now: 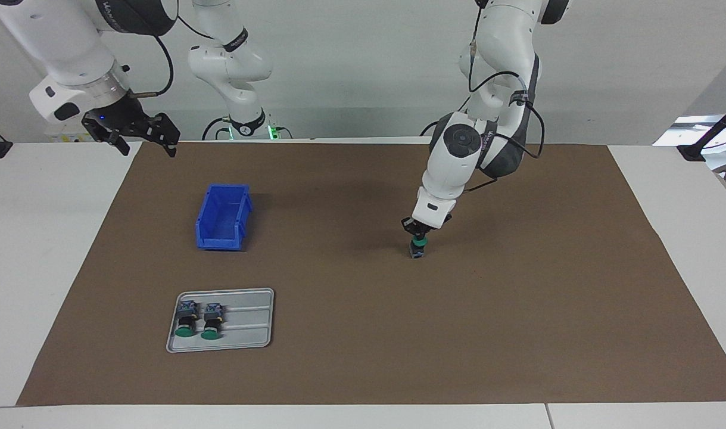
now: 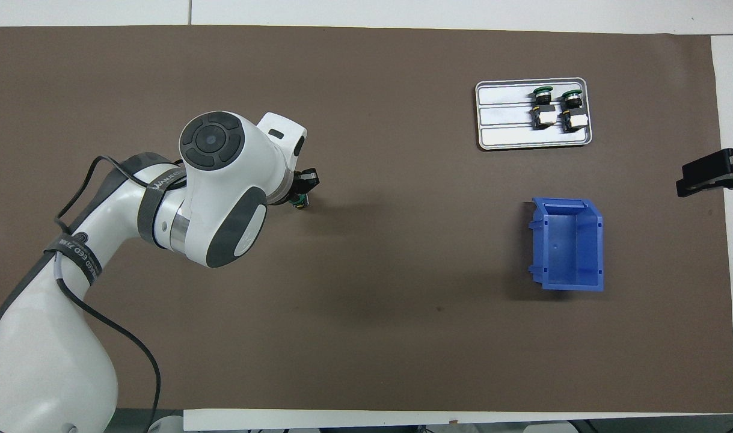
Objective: Place and press button with both arms
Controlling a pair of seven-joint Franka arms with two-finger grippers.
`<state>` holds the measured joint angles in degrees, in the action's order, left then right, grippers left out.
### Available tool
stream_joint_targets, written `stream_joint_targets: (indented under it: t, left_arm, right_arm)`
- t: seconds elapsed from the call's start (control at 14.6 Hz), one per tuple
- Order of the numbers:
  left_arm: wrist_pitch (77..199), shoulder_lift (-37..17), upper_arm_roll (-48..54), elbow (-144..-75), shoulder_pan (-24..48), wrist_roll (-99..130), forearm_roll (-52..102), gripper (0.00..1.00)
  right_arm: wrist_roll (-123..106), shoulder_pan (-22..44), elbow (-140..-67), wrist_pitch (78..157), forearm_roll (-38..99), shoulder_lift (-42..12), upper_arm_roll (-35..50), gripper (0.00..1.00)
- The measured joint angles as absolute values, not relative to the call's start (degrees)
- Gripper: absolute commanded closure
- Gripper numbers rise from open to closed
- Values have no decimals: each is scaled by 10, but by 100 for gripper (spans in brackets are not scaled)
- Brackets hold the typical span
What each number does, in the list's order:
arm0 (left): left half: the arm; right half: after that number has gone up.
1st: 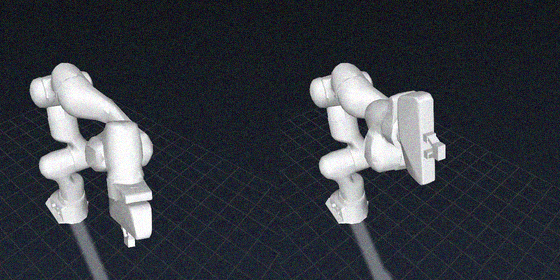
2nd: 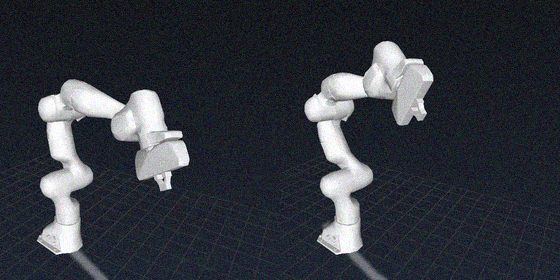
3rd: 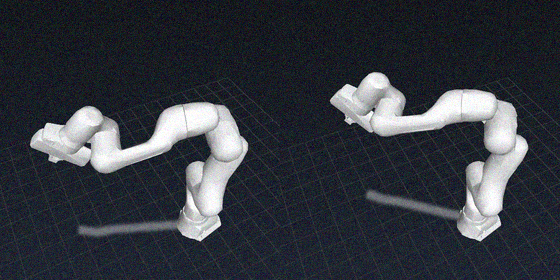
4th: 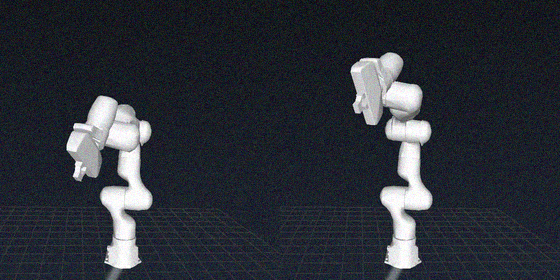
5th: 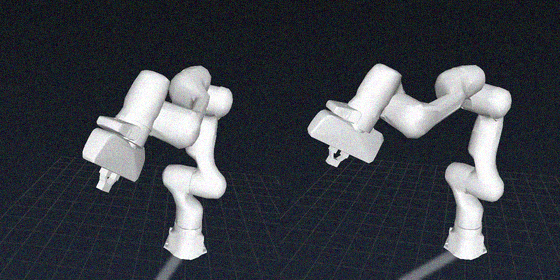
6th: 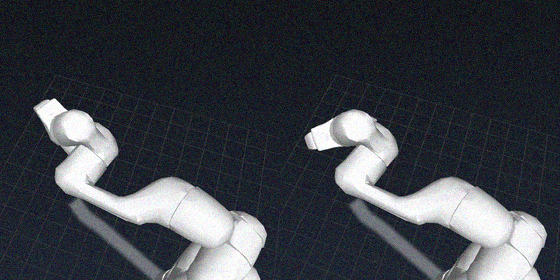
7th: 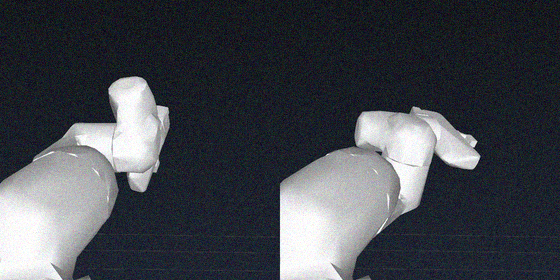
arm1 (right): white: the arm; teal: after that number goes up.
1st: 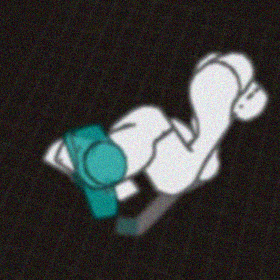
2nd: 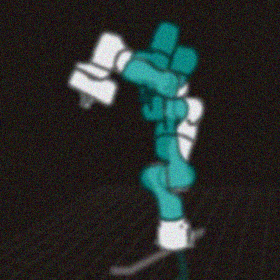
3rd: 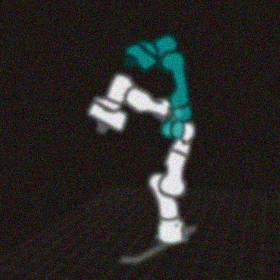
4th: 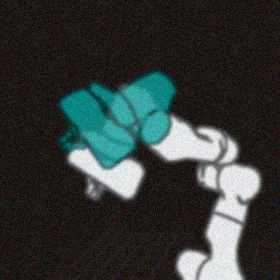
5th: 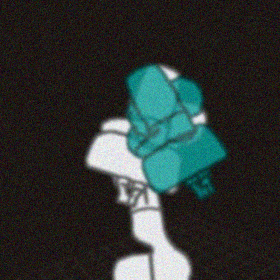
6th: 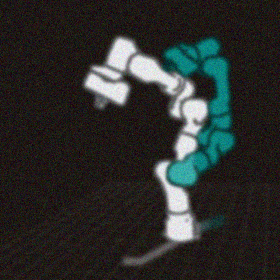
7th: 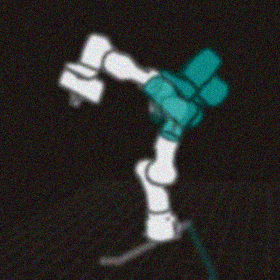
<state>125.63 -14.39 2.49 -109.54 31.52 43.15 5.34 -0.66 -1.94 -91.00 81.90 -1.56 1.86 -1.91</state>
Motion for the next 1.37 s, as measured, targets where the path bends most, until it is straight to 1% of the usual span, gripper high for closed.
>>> stream_joint_targets:
  t: [0.21,0.55,0.62,0.68,0.82,0.89,0.96,1.03,1.16,1.37]
  left_arm:
    - [1267,-142,25,-1101,315,431,53,99]
    - [1263,-132,21,-1098,311,431,53,90]
    - [1260,-126,19,-1095,306,431,53,85]
    - [1253,-121,18,-1091,302,430,53,73]
    - [1237,-111,15,-1082,298,430,53,43]
    - [1225,-106,15,-1078,293,430,53,26]
    - [1210,-103,14,-1072,286,428,53,18]
    - [1193,-99,14,-1067,278,423,53,12]
    - [1159,-91,13,-1058,254,392,52,4]
    - [1116,-72,9,-1052,200,311,51,1]
  right_arm:
    - [-7,-19,-910,819,-16,19,-19,1]
    - [-7,-19,-910,819,-16,19,-19,1]
    - [-7,-19,-910,819,-16,19,-19,1]
    - [-7,-19,-910,819,-16,19,-19,1]
    - [-7,-19,-910,819,-16,19,-19,1]
    - [-7,-19,-910,819,-16,19,-19,1]
    - [-7,-19,-910,819,-16,19,-19,1]
    - [-7,-19,-910,819,-16,19,-19,1]
    - [-7,-19,-910,819,-16,19,-19,1]
    - [-7,-19,-910,819,-16,19,-19,1]
